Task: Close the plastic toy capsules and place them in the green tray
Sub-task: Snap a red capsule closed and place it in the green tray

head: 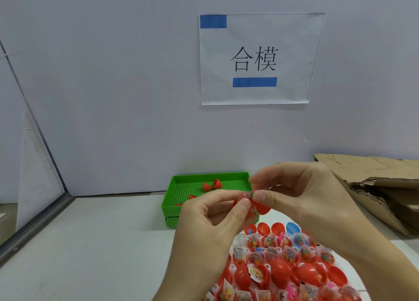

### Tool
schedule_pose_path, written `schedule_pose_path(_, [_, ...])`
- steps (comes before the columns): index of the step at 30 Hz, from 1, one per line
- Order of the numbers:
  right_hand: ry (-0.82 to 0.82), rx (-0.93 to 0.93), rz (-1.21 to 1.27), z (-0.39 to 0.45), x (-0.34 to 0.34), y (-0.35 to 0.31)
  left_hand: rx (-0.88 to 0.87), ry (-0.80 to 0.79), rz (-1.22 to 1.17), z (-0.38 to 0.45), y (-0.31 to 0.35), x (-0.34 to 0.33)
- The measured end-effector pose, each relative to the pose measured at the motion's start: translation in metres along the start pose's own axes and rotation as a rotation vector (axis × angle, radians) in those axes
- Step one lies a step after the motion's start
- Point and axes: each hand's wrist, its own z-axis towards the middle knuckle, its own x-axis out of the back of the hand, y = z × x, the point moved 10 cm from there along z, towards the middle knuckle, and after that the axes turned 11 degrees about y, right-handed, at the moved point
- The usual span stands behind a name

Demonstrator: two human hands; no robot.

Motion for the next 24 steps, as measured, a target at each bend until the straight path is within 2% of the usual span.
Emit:
schedule_pose_path(3, [-0.019, -0.034, -0.043, 0.002, 0.009, 0.009, 0.015, 0.027, -0.032, 0.002, 0.001, 0.005])
schedule_pose_path(6, [-0.142, -0.146, -0.113, -0.001, 0.007, 0.025, 0.013, 0.035, -0.051, 0.003, 0.003, 0.007])
schedule_pose_path(8, [-0.166, -0.175, -0.094, -0.002, 0.004, 0.027, 0.010, 0.032, -0.063, 0.003, 0.004, 0.006])
schedule_pose_path(18, [-0.057, -0.056, 0.109, 0.001, 0.004, 0.007, -0.030, 0.041, -0.010, 0.003, 0.006, 0.009])
schedule_pose_path(24, [-0.035, 0.054, 0.137, 0.000, 0.004, -0.006, -0.071, 0.056, 0.059, 0.003, 0.004, 0.010])
